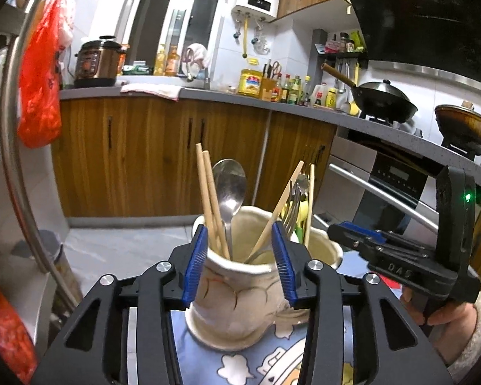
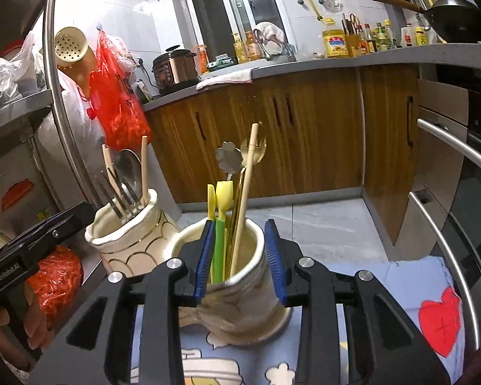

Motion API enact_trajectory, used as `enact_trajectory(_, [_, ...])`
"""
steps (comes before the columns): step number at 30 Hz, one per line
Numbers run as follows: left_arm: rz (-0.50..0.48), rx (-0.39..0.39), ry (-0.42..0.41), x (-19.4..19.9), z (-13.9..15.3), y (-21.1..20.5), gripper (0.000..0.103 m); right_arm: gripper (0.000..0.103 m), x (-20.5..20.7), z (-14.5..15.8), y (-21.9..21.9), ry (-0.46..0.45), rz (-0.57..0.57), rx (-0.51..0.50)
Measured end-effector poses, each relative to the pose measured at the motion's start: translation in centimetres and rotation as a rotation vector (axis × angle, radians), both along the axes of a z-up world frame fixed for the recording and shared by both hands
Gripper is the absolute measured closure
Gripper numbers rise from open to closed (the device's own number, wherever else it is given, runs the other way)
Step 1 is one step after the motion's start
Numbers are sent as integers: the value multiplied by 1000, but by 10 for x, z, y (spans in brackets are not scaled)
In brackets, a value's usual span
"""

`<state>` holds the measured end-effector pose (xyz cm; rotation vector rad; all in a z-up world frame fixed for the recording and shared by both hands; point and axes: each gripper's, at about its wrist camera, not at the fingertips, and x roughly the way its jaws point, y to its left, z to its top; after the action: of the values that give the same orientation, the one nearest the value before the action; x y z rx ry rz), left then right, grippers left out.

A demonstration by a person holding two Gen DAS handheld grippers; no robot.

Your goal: Organize utensils

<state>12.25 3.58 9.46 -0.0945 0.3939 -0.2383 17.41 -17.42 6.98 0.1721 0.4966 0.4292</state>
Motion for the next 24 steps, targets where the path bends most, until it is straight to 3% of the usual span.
enact_trajectory(7, [45,37,31,-29,-1,-2,34,47,-34,9,-14,34,-19,-14])
enact_trajectory(12, [89,71,54,-55,1,-7,14,25,-62,13,-21,27,-48,-71])
enact_trajectory(17, [126,91,84,-75,6,-14,7,7,-89,20,-27,-3,-54,-101])
enact_trajectory(24, [152,139,83,-99,10,-25,5,6,-113,27,-27,-57,-76,-171])
